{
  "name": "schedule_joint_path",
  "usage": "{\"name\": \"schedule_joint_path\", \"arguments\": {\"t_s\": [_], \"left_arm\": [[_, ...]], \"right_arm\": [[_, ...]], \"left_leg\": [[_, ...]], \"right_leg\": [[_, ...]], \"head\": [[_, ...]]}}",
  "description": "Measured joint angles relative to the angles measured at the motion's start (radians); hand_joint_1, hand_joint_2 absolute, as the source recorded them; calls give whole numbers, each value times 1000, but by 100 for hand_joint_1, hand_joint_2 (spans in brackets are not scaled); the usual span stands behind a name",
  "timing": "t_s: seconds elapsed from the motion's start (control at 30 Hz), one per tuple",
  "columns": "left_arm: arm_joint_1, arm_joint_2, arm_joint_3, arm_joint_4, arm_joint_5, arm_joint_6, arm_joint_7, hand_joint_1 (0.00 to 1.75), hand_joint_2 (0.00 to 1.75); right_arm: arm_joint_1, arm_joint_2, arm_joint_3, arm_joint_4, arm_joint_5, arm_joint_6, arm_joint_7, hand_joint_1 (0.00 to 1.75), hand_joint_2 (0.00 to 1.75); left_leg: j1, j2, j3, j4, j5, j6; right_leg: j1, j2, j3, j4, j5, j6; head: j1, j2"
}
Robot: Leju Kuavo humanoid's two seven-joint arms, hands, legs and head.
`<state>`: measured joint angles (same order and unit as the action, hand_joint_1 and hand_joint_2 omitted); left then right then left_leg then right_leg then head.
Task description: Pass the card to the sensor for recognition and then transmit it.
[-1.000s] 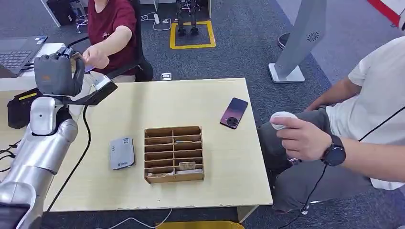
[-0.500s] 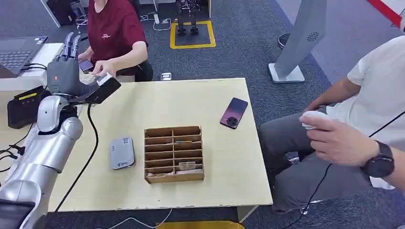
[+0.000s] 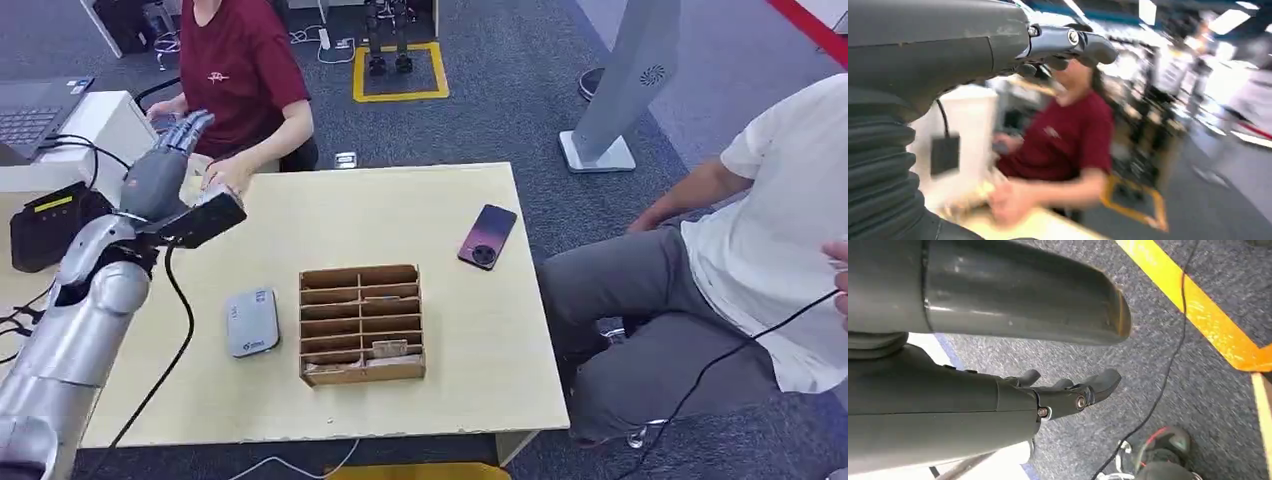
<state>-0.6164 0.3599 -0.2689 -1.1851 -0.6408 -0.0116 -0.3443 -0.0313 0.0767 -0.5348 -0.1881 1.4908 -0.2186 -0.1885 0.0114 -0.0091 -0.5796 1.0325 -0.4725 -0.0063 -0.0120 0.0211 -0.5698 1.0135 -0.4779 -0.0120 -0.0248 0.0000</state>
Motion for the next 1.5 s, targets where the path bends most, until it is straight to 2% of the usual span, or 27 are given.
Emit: {"name": "schedule_joint_path", "arguments": {"t_s": [0.13,0.23,0.33,0.5,0.73,0.9,1.0,1.17,1.3,1.5], "left_arm": [[215,125,-3,-312,165,-76,-36,0,175],[344,187,-3,-475,176,-98,-56,0,175],[413,212,-4,-559,154,-93,-64,0,175],[473,233,-5,-629,138,-92,-75,0,175],[561,223,-72,-649,-12,-14,-76,0,175],[568,171,-151,-607,-199,92,8,0,175],[568,142,-192,-570,-248,124,33,0,175],[549,100,-242,-502,-389,201,122,0,175],[527,74,-265,-458,-416,215,144,0,175],[517,63,-268,-423,-399,212,149,0,175]], "right_arm": [[22,-20,-19,0,-24,-1,12,0,0],[23,-34,-30,0,-29,-3,12,0,0],[23,-37,-40,0,-31,-6,11,0,0],[21,-39,-46,0,-28,-14,0,0,0],[17,-39,-46,0,-24,-24,6,0,0],[15,-39,-46,0,-21,-19,23,0,0],[16,-39,-46,0,-19,-19,24,0,0],[15,-39,-46,0,-7,-18,25,0,0],[15,-39,-46,0,-7,-18,25,0,0],[16,-41,-46,0,-6,-17,21,0,0]], "left_leg": [[0,2,-2,0,-2,0],[0,1,-3,0,-3,1],[0,0,-3,0,-3,1],[0,-1,-2,0,-2,2],[0,-1,-2,0,-2,2],[0,-2,-3,0,-2,2],[0,-2,-3,0,-2,2],[0,-2,-2,0,-1,2],[0,-2,-2,0,-1,2],[0,-2,-2,0,-1,2]], "right_leg": [[0,1,-3,0,-2,0],[0,1,-3,-1,-3,1],[0,-1,-3,-1,-3,1],[0,-2,-2,-1,-2,0],[0,-2,-2,-1,-2,0],[0,-4,-1,-1,-2,0],[0,-4,-1,-1,-2,1],[0,-4,-1,-1,-2,1],[0,-4,-1,-1,-2,1],[0,-4,-1,-1,-2,1]], "head": [[-1,0],[-1,0],[-1,0],[0,0],[0,0],[0,0],[0,0],[-1,0],[-1,0],[-1,0]]}}
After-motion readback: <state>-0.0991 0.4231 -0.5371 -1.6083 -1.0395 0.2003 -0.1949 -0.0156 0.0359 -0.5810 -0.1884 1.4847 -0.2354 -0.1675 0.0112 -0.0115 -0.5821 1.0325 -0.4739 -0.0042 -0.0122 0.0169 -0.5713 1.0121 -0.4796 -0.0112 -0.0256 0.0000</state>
